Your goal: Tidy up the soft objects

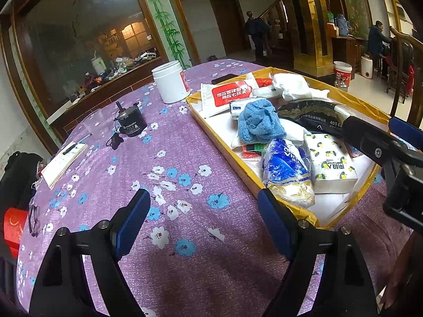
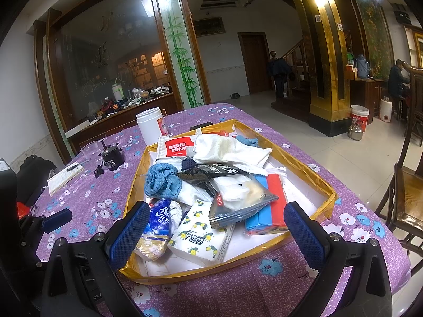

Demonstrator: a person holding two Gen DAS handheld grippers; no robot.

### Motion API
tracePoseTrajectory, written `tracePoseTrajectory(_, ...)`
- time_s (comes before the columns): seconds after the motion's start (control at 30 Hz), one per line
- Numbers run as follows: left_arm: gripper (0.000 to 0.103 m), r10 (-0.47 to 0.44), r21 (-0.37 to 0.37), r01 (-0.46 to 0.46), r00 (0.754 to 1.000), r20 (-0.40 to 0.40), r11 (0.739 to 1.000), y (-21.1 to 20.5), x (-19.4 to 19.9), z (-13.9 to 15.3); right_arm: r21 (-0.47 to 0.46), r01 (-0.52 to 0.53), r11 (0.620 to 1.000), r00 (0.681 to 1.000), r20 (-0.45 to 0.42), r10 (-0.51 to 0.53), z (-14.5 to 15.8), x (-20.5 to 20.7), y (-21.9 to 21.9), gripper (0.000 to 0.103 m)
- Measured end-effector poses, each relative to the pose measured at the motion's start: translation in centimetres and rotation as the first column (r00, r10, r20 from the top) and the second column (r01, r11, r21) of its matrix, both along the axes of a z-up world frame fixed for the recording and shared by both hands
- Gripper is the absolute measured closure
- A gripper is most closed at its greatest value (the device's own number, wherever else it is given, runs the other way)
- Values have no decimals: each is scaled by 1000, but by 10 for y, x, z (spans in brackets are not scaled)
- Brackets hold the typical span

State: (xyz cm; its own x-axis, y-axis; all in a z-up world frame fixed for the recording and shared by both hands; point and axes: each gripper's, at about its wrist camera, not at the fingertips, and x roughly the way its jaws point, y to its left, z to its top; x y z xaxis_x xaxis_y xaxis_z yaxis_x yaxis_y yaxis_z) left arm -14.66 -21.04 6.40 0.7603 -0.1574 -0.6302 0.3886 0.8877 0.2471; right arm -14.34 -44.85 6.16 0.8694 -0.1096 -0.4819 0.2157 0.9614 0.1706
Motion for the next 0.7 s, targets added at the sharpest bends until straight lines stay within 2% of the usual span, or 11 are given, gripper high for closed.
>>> tracePoseTrajectory(0.17,20,4,6,-4,1000,6,1000,0,0,0,1,2,1000,1000,3,-2,0,0,1,1)
tracePoseTrajectory(0.3,20,29,22,-30,998,58,999,3,-3,4,3,3,1000,1000,5,-3,0,-1,0,1)
tracePoseTrajectory(0.43,20,27,32,-30,997,78,999,2,-5,4,5,4,1000,1000,10,-4,1,-1,0,1)
tracePoseTrajectory(0.63,20,-7,18,5,997,74,1000,3,-8,6,9,1,1000,1000,7,-1,2,-2,1,1)
tracePoseTrajectory(0.7,20,-9,3,9,999,51,1000,7,-5,8,6,-1,1000,1000,10,1,3,-2,3,1)
